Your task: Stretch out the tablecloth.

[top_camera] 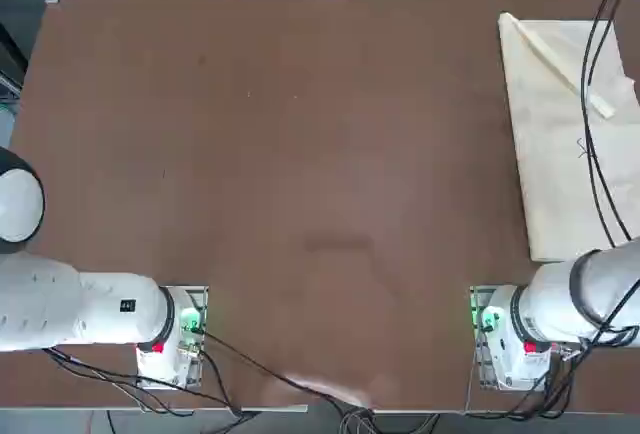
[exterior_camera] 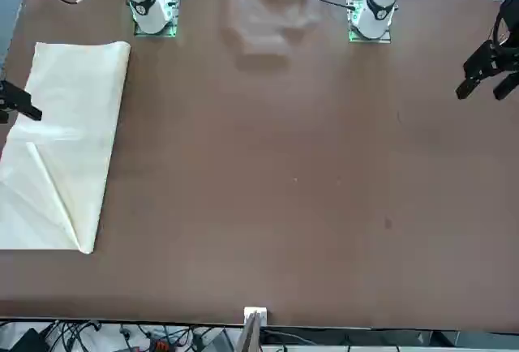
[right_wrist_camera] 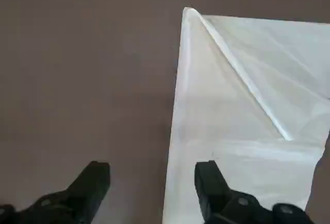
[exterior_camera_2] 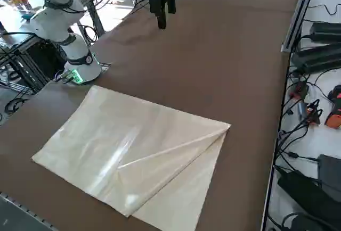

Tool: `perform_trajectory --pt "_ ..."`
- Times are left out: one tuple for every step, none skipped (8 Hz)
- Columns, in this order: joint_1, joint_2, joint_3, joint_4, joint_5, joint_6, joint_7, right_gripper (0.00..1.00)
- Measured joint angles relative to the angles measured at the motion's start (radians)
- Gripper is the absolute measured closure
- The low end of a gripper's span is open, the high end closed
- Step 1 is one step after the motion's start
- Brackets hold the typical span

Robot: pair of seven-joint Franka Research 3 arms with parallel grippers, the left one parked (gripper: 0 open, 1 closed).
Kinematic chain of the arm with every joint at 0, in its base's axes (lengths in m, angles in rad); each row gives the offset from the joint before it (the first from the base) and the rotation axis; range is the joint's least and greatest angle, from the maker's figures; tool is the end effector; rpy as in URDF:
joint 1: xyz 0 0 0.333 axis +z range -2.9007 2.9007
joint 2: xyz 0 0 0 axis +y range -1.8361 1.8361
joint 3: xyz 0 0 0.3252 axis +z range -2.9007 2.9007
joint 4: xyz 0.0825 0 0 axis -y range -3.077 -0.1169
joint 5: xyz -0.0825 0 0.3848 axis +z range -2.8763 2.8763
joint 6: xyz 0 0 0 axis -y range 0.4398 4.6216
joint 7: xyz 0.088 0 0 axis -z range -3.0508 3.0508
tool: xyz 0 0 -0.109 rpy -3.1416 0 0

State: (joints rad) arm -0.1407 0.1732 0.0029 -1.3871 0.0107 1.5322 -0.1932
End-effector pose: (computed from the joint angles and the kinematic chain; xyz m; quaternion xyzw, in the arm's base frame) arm 0.6005 -0.0822 0.6142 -0.9995 -0.0278 0.0129 0.0078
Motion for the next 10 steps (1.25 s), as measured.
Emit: perform_trajectory --pt "0.000 0.000 0.000 0.000 0.000 0.000 0.000 0.00" --pt "0.000 0.002 0.000 0.000 0.000 0.000 0.000 0.00" --pt "0.000 0.007 0.000 0.000 0.000 0.000 0.000 0.00" --pt "-0.001 0.020 0.000 -0.001 0.000 0.000 -0.003 0.00" --pt "-0.007 0.039 -0.002 -0.006 -0.002 0.016 -0.004 0.00" --pt "-0.032 0.057 -0.005 -0.028 -0.007 0.061 -0.009 0.00" --pt "-0.074 0.068 -0.009 -0.078 -0.010 0.132 -0.043 0.00" --pt "-0.126 0.073 -0.013 -0.158 -0.011 0.237 -0.113 0.00" --pt "-0.183 0.075 -0.016 -0.251 -0.012 0.362 -0.215 0.00" --pt "-0.228 0.079 -0.019 -0.332 -0.012 0.478 -0.308 0.00"
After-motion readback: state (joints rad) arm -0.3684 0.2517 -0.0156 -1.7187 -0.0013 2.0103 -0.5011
